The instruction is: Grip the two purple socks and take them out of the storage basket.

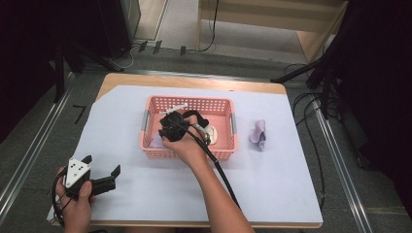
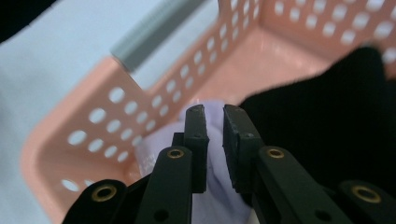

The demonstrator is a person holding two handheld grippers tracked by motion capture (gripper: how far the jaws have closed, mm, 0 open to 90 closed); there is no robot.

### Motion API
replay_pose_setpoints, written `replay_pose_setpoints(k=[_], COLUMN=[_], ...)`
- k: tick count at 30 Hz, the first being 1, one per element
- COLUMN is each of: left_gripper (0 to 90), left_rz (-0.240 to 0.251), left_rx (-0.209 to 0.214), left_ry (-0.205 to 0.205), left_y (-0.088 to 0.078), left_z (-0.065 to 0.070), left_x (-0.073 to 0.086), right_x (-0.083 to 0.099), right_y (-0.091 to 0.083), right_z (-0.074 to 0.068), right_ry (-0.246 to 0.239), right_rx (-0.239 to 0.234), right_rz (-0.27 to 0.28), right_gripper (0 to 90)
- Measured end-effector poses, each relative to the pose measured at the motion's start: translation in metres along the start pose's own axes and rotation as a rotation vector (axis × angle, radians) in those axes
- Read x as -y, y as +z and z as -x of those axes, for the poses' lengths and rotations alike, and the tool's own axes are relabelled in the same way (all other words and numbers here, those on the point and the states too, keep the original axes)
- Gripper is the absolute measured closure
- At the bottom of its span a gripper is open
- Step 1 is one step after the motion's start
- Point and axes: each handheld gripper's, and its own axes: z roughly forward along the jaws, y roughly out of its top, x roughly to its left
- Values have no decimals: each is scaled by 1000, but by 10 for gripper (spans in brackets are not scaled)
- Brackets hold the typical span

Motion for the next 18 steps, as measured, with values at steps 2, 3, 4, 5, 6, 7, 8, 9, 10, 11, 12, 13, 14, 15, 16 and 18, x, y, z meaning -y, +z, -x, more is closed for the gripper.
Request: replay_pose_setpoints(k=[2, 3, 4, 5, 6, 7, 8, 9, 10, 11, 12, 13, 14, 15, 16, 18], left_gripper=[2, 2, 1, 2, 2, 2, 1, 2, 2, 2, 2, 2, 2, 2, 2, 1], left_rz=[3, 2, 2, 3, 1, 3, 2, 2, 1, 1, 0, 0, 0, 0, 1, -1], left_rx=[0, 1, 1, 1, 0, 1, 0, 0, 1, 1, 2, 2, 1, 1, 2, 1], left_ry=[-2, -1, -1, -2, -1, -2, -1, -1, -1, -1, -1, -1, 0, 0, -1, 1], left_y=[0, 0, 0, 0, 0, 0, 0, 0, 0, 0, 0, 0, 0, 0, 0, 0], left_z=[0, 0, 0, 0, 0, 0, 0, 0, 0, 0, 0, 0, 0, 0, 0, 0], left_x=[0, 0, 0, 0, 0, 0, 0, 0, 0, 0, 0, 0, 0, 0, 0, 0], right_x=[1, 1, 2, 2, 2, 1, 1, 1, 0, 0, 0, 0, -1, -1, -1, -1], right_y=[6, 9, 12, 14, 16, 17, 17, 17, 21, 22, 24, 24, 26, 26, 29, 33], right_z=[3, 4, 5, 5, 5, 5, 5, 5, 7, 7, 7, 7, 8, 8, 8, 8], right_ry=[24, 35, 40, 45, 42, 45, 50, 50, 49, 53, 62, 62, 74, 74, 89, 89], right_rx=[-8, -4, -8, -4, 2, 4, 3, 3, 12, 12, 8, 8, 5, 5, 13, 21], right_rz=[-44, -67, -87, -106, -114, -122, -125, -125, -155, -177, -206, -206, -229, -229, -284, -341], right_gripper=[808, 809, 808, 802, 784, 761, 726, 726, 663, 645, 640, 640, 632, 632, 660, 741])
